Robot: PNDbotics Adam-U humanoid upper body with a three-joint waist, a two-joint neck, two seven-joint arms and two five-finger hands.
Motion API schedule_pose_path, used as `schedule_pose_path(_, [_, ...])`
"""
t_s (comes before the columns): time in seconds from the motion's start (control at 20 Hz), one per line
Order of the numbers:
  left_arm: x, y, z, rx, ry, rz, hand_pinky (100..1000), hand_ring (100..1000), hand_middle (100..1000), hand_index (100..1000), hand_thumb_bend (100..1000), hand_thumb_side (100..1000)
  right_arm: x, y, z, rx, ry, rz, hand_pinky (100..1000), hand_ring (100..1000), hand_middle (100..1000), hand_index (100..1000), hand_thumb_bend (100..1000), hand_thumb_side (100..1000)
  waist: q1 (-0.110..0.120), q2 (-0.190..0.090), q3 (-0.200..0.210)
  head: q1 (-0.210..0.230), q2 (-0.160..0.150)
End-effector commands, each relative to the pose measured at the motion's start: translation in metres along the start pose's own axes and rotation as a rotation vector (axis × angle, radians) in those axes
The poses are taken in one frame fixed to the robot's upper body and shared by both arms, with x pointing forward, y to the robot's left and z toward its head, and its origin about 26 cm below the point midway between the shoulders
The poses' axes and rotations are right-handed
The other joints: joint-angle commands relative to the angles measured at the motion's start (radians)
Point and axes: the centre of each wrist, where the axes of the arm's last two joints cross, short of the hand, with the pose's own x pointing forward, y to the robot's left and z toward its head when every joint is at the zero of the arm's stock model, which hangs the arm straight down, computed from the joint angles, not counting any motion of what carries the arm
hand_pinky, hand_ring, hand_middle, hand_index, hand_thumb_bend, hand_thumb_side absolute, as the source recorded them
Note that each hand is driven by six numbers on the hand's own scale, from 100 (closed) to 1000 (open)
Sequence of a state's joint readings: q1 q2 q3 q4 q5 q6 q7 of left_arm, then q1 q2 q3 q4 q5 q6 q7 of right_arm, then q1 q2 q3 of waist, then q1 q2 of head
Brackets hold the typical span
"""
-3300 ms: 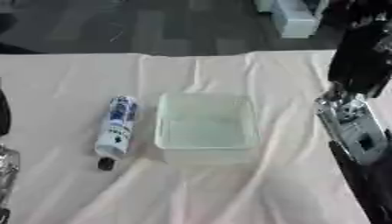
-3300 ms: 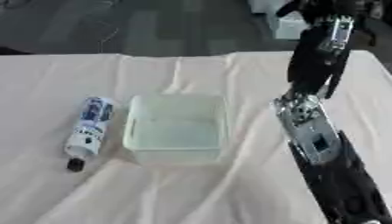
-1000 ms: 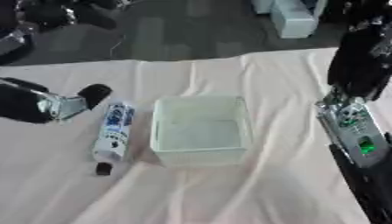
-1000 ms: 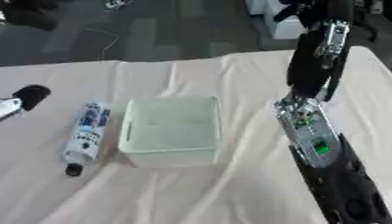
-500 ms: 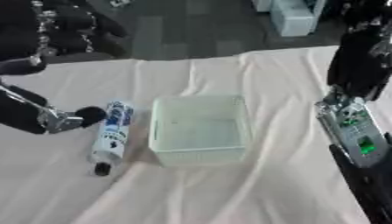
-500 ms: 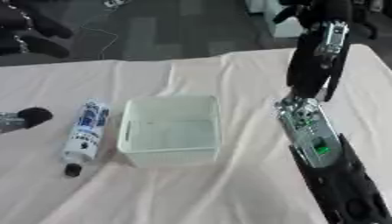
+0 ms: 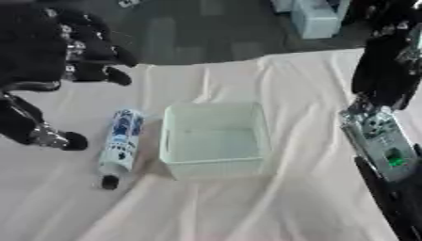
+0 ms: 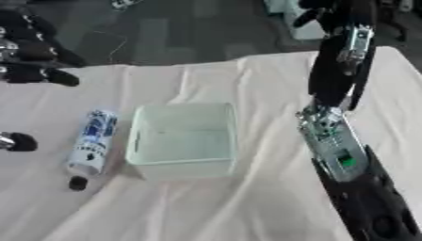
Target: Pick up objects on the table and place them in the box.
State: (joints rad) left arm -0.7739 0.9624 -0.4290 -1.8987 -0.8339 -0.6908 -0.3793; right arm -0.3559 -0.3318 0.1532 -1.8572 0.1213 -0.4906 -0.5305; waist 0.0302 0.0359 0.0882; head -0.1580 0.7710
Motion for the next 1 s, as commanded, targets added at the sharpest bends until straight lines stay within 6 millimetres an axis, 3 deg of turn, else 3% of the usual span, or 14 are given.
schedule_pose_path(0.05, [-0.008,0.000,0.007,-0.106,-0.032,-0.078,795,738,799,822,615,484,0.002,-0.003,-0.005,0.018,-0.016,0.004,383,537,593,629,100,1000,0.003,-0.007,-0.001,0.007,-0.001])
schedule_pose_path(0.2, [-0.011,-0.006,0.008,-0.143,-0.052,-0.103,788,725,786,814,598,474,0.002,-0.003,-0.005,0.019,-0.016,0.003,383,538,594,630,100,1000,0.004,-0.006,-0.002,0.007,-0.001])
schedule_pose_path(0.7, [-0.021,-0.032,0.010,-0.234,-0.102,-0.136,784,724,782,813,678,471,0.001,-0.002,-0.005,0.022,-0.015,-0.002,384,538,594,630,100,1000,0.003,-0.003,-0.005,0.002,-0.001])
schedule_pose_path(1.0, [-0.024,-0.032,-0.001,-0.193,-0.129,-0.166,782,727,786,816,665,470,0.001,0.000,-0.005,0.027,-0.015,-0.013,384,539,595,630,100,1000,0.001,0.002,-0.011,-0.004,-0.001])
